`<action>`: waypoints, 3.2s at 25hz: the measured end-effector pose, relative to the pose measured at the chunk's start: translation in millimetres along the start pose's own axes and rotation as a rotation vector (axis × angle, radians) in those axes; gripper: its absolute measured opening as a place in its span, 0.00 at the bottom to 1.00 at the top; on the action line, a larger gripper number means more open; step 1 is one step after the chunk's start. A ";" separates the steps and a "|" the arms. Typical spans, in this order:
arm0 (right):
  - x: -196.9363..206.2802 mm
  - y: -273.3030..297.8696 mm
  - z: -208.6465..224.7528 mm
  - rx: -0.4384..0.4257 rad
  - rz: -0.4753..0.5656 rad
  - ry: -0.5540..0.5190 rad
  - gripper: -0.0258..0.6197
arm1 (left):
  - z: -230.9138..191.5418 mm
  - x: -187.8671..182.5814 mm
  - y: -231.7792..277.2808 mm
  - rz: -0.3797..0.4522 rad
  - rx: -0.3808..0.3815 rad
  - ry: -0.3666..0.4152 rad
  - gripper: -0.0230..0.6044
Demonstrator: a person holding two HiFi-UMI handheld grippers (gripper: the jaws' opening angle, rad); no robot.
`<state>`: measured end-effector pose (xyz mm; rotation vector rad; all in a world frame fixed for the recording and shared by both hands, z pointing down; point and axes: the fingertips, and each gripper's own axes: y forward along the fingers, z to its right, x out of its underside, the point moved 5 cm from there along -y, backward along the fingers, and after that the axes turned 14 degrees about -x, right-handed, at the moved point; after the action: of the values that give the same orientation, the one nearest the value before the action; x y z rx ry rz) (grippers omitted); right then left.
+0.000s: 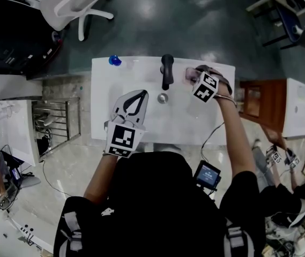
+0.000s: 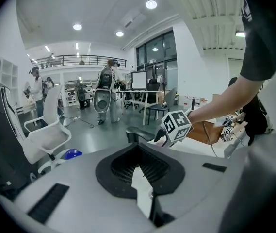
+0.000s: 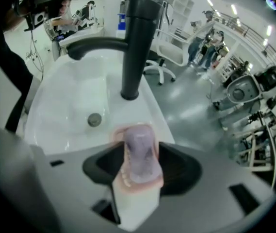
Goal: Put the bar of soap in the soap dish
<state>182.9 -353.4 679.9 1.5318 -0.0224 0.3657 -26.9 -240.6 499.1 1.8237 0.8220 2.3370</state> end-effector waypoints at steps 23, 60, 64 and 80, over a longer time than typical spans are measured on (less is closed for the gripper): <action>-17.1 -107.8 -77.1 0.198 0.363 0.332 0.14 | -13.2 -30.2 -28.0 0.131 0.079 0.094 0.07; -90.5 -301.3 -210.1 0.644 1.141 0.418 0.09 | -28.2 -88.4 -111.3 0.378 0.103 0.130 0.07; -94.6 -306.4 -210.3 0.654 1.139 0.405 0.09 | -33.4 -92.0 -113.7 0.391 0.093 0.124 0.07; -103.3 -310.5 -207.3 0.673 1.124 0.369 0.09 | -44.0 -98.2 -114.1 0.413 0.059 0.109 0.07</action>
<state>117.6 -172.4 343.7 1.9655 -0.5296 1.6745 -68.6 -195.1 355.0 2.0745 0.5708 2.7015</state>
